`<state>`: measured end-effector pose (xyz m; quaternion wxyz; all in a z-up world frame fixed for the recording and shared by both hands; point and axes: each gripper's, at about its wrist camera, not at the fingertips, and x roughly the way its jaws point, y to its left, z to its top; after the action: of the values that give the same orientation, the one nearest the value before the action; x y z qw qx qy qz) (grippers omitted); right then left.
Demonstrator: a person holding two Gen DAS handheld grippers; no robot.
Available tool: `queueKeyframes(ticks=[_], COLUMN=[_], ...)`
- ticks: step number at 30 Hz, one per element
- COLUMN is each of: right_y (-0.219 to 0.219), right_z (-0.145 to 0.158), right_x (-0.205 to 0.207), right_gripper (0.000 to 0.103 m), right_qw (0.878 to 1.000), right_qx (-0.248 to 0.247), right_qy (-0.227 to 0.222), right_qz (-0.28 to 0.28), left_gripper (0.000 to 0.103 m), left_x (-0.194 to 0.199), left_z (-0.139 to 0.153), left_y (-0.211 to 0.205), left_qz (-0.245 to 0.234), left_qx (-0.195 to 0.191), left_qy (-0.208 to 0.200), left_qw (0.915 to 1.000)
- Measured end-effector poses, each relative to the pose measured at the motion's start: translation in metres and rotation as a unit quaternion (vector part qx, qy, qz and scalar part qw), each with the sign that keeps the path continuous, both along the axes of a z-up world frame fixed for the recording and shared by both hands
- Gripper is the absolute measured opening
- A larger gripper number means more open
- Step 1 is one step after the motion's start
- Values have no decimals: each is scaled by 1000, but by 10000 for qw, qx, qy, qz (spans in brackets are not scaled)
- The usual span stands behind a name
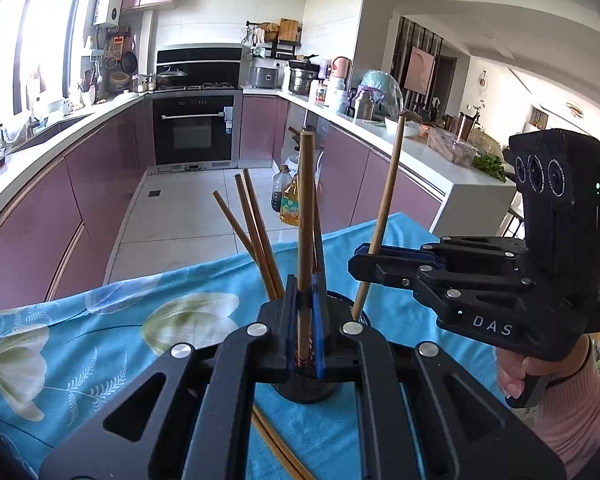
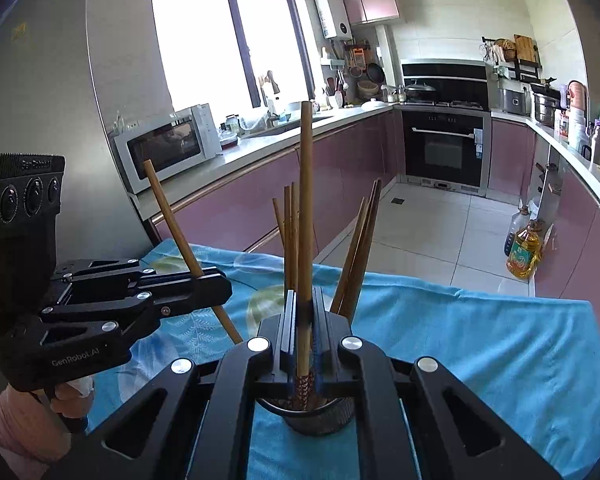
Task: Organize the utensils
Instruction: 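Open the left gripper to drop its chopstick into the cup while the right gripper releases its own, then move the left gripper to the last chopsticks and close on one while the right gripper grasps the other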
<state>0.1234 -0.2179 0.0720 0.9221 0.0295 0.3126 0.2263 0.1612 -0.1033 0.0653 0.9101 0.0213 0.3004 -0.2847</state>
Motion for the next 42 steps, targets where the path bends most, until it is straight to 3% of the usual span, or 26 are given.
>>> queueKeyframes(ticks=[4, 15, 21, 31, 36, 42], right_y=[3, -3, -5, 10, 24, 47], right_z=[-12, -21, -19, -15, -32, -74], right_x=[6, -3, -15, -57, -69, -76], right_gripper=[8, 11, 23, 30, 35, 38], right_qw=[9998, 9997, 9998, 9989, 9979, 9947], right_qx=[-82, 70, 173, 214, 169, -31], right_qy=[172, 185, 89, -135, 96, 662], right_qz=[-58, -117, -100, 388, 616, 789], left_gripper=[8, 28, 33, 43, 50, 53], left_x=[12, 17, 6, -20, -36, -54], left_z=[-11, -33, -39, -51, -63, -86], left_y=[-3, 14, 31, 67, 80, 91], left_qz=[31, 254, 357, 712, 871, 973], left_qx=[105, -7, -135, -111, -82, 21], left_qy=[122, 233, 228, 110, 156, 345], left_qw=[9999, 9994, 9990, 9973, 9960, 9947])
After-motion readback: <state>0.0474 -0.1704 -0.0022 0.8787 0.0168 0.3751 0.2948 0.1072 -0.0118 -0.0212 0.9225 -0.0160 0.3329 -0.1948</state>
